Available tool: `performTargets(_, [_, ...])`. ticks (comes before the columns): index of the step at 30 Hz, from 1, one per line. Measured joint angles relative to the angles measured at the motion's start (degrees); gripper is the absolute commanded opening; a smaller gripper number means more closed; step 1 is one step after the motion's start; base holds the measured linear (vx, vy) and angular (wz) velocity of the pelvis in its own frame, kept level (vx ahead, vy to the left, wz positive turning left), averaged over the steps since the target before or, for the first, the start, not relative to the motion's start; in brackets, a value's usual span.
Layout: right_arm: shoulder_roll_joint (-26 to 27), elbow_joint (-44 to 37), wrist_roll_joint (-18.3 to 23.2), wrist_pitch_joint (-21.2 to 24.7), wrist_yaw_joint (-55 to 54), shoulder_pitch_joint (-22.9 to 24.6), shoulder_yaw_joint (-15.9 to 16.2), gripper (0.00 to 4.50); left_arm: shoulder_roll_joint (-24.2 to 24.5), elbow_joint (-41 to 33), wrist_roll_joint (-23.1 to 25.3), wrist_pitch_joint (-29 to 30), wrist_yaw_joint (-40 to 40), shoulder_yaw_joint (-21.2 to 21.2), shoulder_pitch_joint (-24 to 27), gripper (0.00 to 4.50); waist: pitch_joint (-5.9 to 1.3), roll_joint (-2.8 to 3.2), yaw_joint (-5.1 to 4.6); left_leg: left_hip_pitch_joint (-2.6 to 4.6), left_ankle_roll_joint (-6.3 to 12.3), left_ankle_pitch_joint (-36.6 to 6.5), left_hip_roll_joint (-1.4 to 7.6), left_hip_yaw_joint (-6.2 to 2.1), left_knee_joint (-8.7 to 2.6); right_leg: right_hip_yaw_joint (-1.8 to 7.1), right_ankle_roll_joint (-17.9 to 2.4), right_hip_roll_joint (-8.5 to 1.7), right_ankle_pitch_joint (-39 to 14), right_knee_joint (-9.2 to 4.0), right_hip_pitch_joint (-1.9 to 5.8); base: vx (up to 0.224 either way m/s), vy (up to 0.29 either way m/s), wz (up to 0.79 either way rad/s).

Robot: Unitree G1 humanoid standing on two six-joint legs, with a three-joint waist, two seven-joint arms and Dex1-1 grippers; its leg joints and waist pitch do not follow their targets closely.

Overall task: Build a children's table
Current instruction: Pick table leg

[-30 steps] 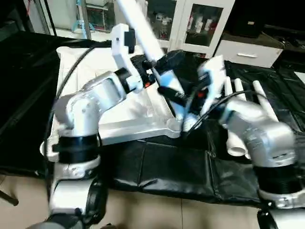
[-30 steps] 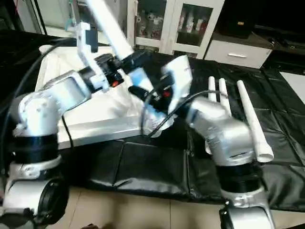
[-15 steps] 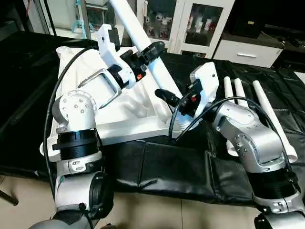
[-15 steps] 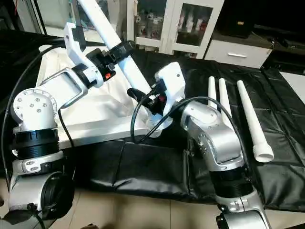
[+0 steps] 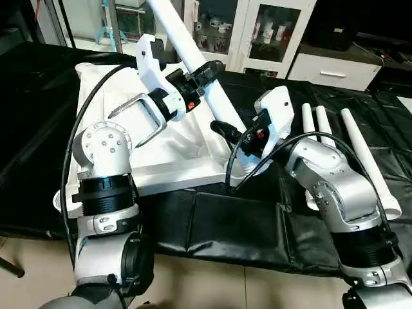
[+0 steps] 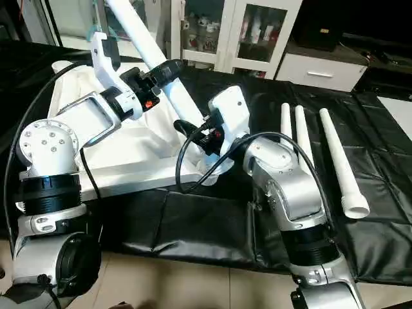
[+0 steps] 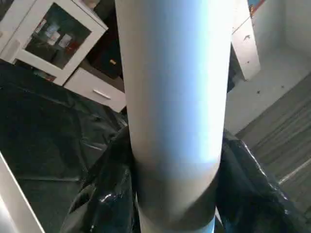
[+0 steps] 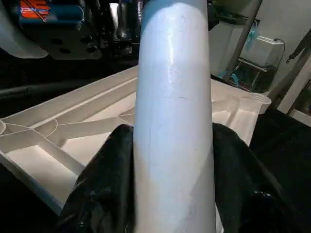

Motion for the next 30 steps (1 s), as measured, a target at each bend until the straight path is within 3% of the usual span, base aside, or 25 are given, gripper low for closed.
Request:
performTargets(10, [0.6,-0.01,-0.35,-1.68,0.52,-0.92,-0.32,3.24,0.43,0.09,0.16,-0.91,0.57,-0.43,0.16,1.81,0.0,0.0,-0.01,0.01,0.0,0.0,0.0,0.0,0.0,0.0,0.0,0.0,0.0,0.01,0.0,0.0,0.0,0.0])
performTargets(12, [1.18,-0.12,1.5,-1.11,0.59,-0.93,-1.07,3.37,1.12,0.09,0.3,-1.24,-0.03,-0.96,0.25,1.81,0.0,0.0,-0.01,0.01,0.0,0.0,0.0,0.0,0.0,0.0,0.0,0.0,0.0,0.0,0.0,0.0,0.0,0.0])
performTargets(16, [1.27,-0.25,6.35,1.75,0.77,-2.41,-5.93,3.7,3.53,0.08,1.05,-1.63,-2.44,-2.85,1.03,1.8,0.0,0.0,0.01,0.0,0.01,0.0,0.0,0.0,0.01,0.01,0.0,0.0,0.0,0.02,-0.01,0.0,0.0,0.0])
performTargets(17, [-0.04,0.35,8.65,3.3,1.41,-4.29,-9.02,3.76,6.0,-0.11,1.24,-2.12,-5.71,-4.44,1.72,1.8,0.0,0.0,0.02,0.02,0.0,0.0,0.0,0.0,0.01,0.01,0.01,0.0,0.01,0.02,-0.01,0.0,0.0,0.0])
performTargets(20, [-4.17,2.17,11.16,5.24,3.29,-6.92,-13.85,3.76,9.48,-1.06,1.12,-2.59,-11.77,-5.49,2.56,1.8,-0.01,-0.03,0.16,0.03,0.0,0.0,0.0,0.0,0.01,0.0,0.01,0.0,0.0,0.03,0.0,0.0,0.0,0.0])
performTargets(24, [-10.24,5.57,13.58,8.96,9.83,-6.0,-14.7,3.76,13.8,-1.79,-0.17,-2.4,-19.13,-6.64,2.54,1.8,-0.01,-0.02,0.15,0.01,0.01,0.0,-0.01,0.03,0.01,0.01,0.01,0.0,0.0,0.01,0.0,0.0,0.0,0.0])
performTargets(30, [-12.66,6.48,20.03,14.85,19.34,-4.22,-14.98,3.76,16.71,-2.06,-1.21,-2.77,-28.15,-10.64,2.5,1.8,0.0,-0.02,0.03,0.04,0.02,0.01,0.0,0.03,0.01,0.01,0.0,0.0,0.01,0.06,0.0,0.0,0.0,0.0])
